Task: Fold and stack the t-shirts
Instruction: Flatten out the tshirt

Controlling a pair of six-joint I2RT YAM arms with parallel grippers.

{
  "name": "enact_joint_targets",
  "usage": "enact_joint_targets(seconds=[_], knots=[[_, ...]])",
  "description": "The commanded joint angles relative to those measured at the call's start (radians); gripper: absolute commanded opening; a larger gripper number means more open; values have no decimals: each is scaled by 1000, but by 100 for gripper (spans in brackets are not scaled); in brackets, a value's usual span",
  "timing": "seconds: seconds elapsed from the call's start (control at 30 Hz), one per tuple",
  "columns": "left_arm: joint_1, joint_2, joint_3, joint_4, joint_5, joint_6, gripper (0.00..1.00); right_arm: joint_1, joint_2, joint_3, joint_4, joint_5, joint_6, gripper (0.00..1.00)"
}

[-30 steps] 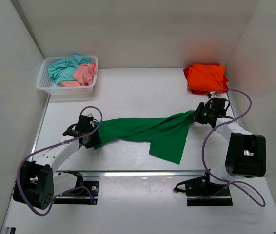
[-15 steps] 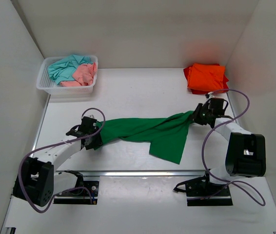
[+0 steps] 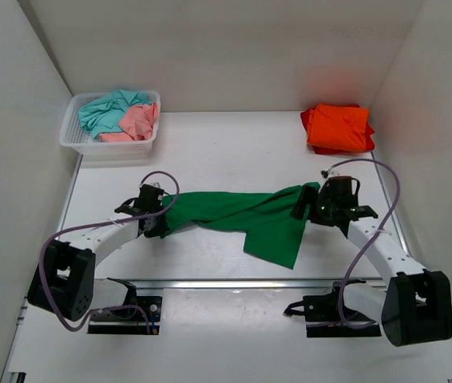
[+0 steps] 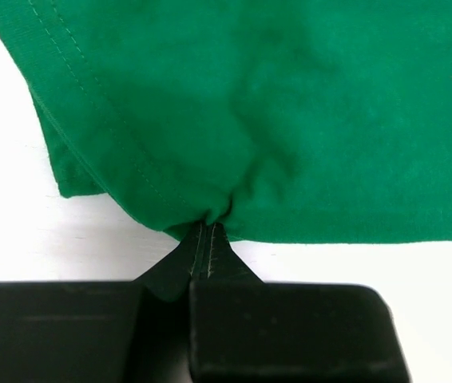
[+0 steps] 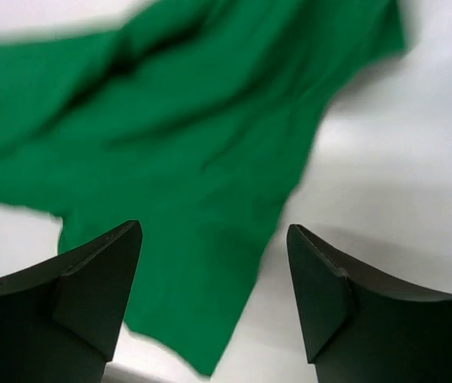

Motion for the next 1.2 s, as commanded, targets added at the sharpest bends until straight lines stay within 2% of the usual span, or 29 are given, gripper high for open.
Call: enact_joint_targets(seconds=[0.0, 0.13, 0.17, 0.3, 0.37, 0.4, 0.43, 0.47, 0.5, 0.53, 0.63, 0.7, 0.83, 0.97, 1.07, 1.17], knots=[[3, -45, -12, -16, 39, 8, 0, 130, -4, -50, -132, 35, 67, 72], [29, -116, -6, -40, 68, 18, 0, 247, 70, -110, -156, 56, 109, 78], [41, -173, -11, -45, 91, 20, 0, 341, 123, -109, -201, 115, 142, 85], [69, -247, -20, -62, 109, 32, 0, 497, 224, -107, -262, 171, 219, 86], [73, -261, -20, -68, 109, 40, 0, 567, 257, -112, -281, 188, 259, 81], [79, -278, -23, -75, 135, 37, 0, 604, 277, -109, -287, 194, 280, 76], [82, -280, -28, -78, 140, 37, 0, 616, 298, -115, -287, 196, 286, 60], [79, -286, -28, -72, 137, 37, 0, 620, 321, -116, -284, 173, 291, 27], [76, -297, -32, -72, 140, 34, 0, 614, 337, -117, -278, 156, 276, 10], [76, -303, -28, -80, 143, 32, 0, 610, 344, -112, -267, 136, 264, 0], [87, -326, 15, -72, 180, 26, 0, 604, 285, 25, -369, 217, 216, 0], [102, -340, 136, -81, 181, 27, 0, 572, 152, 147, -463, 291, 181, 0], [162, -317, 401, -114, 192, 29, 0, 405, -40, 495, -479, 262, 54, 0], [179, -347, 605, -83, 192, -18, 0, 182, -137, 757, -471, 101, -60, 0], [174, -379, 673, -52, 239, -51, 0, 45, -197, 868, -451, -16, -118, 0], [165, -415, 756, -75, 260, -51, 0, -177, -251, 951, -457, -206, -161, 0]])
